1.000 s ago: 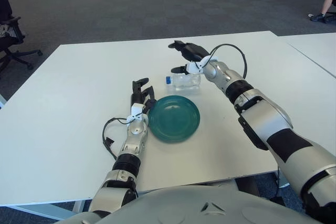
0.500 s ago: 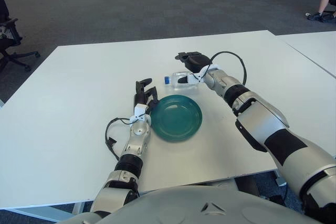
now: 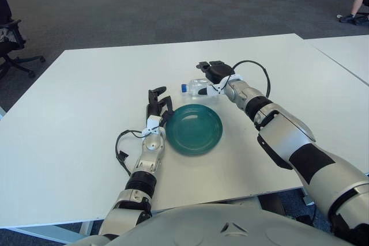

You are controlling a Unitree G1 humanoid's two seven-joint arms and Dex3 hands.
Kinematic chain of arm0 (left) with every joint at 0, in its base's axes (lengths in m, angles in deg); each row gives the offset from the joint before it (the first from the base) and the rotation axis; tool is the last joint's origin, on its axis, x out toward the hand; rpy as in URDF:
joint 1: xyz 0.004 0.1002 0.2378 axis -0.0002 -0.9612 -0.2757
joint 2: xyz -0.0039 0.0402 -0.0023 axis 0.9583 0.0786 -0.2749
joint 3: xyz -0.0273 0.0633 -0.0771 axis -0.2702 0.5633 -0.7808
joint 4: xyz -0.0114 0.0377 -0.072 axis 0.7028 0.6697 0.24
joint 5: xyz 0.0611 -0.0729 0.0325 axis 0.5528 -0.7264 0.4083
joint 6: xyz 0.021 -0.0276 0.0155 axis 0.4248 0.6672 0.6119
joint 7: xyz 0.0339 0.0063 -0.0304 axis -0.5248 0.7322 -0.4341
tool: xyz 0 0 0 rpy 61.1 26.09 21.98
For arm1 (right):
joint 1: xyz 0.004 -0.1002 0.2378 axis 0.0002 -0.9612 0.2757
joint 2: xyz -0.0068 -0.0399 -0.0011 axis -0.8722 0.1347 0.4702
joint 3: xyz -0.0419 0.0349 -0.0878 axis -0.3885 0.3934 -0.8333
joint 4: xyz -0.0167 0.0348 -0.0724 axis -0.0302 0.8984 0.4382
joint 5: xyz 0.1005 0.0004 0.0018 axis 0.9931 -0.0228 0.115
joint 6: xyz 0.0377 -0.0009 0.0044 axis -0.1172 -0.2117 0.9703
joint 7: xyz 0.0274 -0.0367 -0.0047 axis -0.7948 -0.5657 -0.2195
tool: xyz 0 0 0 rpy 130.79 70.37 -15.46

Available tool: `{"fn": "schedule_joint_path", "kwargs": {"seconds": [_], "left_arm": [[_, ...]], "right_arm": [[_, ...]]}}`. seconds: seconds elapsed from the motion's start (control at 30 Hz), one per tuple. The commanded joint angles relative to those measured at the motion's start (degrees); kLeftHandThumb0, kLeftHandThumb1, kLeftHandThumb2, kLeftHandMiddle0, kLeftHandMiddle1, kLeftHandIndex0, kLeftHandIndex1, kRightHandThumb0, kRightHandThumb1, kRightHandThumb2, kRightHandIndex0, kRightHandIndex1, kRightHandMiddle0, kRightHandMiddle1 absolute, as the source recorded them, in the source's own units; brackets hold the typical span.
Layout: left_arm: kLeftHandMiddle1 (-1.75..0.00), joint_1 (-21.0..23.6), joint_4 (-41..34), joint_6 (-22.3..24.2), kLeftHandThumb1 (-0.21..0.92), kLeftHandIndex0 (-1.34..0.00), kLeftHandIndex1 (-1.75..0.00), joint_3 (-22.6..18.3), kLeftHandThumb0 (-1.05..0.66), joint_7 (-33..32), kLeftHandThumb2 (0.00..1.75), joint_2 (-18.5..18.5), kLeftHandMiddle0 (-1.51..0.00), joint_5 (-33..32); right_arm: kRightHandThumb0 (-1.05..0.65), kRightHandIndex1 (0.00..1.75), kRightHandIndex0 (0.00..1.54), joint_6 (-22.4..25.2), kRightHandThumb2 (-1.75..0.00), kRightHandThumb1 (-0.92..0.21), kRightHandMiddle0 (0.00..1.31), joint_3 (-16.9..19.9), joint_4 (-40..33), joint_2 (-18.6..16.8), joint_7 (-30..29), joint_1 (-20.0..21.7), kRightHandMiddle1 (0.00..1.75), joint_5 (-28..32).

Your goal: Put the bottle into the plate.

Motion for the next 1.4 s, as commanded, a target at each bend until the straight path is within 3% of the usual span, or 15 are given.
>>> {"fn": "schedule_joint_path", "kwargs": {"seconds": [0.0, 0.67, 1.37], "left_arm": [[-0.58, -0.51, 0.56, 0.2, 0.92, -0.11, -1.13, 0.08, -0.58, -0.02, 0.77, 0.21, -0.4, 0.22], [-0.59, -0.63, 1.75, -1.5, 0.92, -0.1, -1.13, 1.26, -0.62, -0.64, 0.8, 0.72, -0.41, 2.11], [-0.61, -1.36, 1.68, -2.67, 0.92, -0.12, -1.14, 1.31, -0.6, -2.15, 0.8, -0.09, -0.42, 2.75]], "right_arm": [[-0.73, 0.02, 0.2, 0.72, -0.51, -0.92, 0.0, 0.51, 0.31, 0.18, -0.11, -0.63, 0.4, 0.37], [-0.7, 0.02, 0.24, 1.93, -0.51, -0.92, 0.0, 1.28, 0.66, -1.62, 0.88, -3.24, 0.47, 0.86], [-0.75, 0.03, 0.31, 2.77, -0.5, -0.92, 0.0, -2.5, 1.26, -2.56, -0.25, -5.75, 0.62, -2.43]]}}
